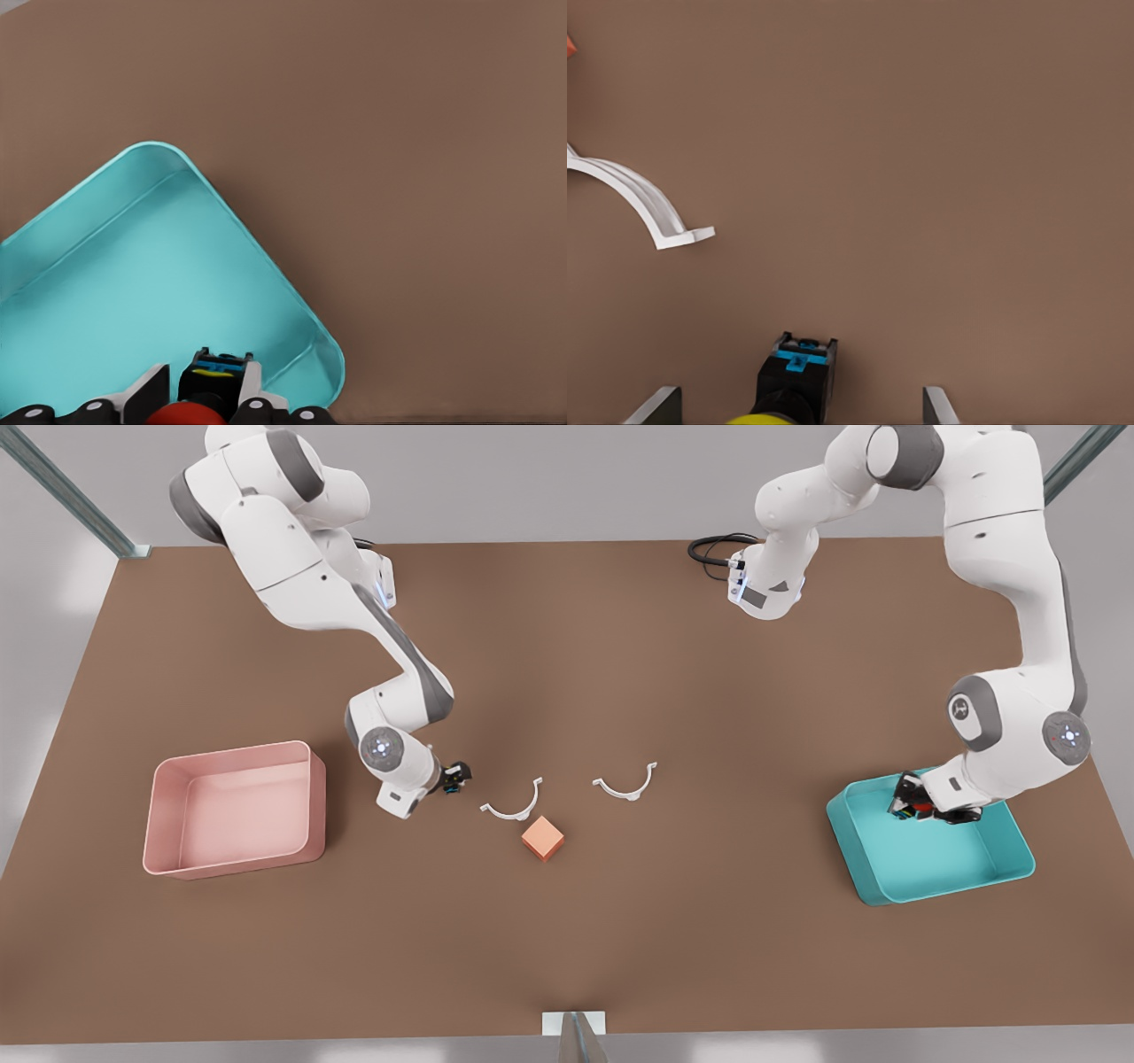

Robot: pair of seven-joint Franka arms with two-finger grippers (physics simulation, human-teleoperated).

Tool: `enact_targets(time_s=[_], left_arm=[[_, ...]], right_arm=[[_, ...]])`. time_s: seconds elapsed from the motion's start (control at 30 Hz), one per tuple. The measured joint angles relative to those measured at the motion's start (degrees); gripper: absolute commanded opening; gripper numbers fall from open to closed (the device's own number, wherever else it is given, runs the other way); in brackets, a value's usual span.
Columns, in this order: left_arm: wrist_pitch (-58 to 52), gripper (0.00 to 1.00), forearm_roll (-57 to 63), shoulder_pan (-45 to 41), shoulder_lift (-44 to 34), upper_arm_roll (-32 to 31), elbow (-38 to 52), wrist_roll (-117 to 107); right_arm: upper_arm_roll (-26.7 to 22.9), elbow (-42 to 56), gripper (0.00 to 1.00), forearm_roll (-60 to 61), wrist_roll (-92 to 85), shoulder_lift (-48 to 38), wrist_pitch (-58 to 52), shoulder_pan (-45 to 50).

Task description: Place the red button in the blue storage box with the left arm, and place the yellow button in the pink storage box with the right arm

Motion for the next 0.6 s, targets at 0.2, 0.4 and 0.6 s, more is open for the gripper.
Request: enact_targets(time_s=[0.2, 0.4, 0.6], left_arm=[[-1.7, 1.0, 0.5, 0.2, 10.3, 1.2, 6.9, 8.9], [-3.3, 1.0, 0.2, -0.4, 6.1, 1.0, 7.5, 11.4], [-6.8, 1.0, -0.1, -14.7, -7.7, 6.0, 8.9, -0.2]], right_arm=[[0.3, -3.3, 0.99, 0.0, 0.5, -0.5, 4.3, 0.7], [0.4, -4.0, 0.75, 0.0, 0.8, -0.2, 6.3, 0.9], [0.4, -4.0, 0.63, 0.0, 1.2, 1.1, 8.1, 0.9]])
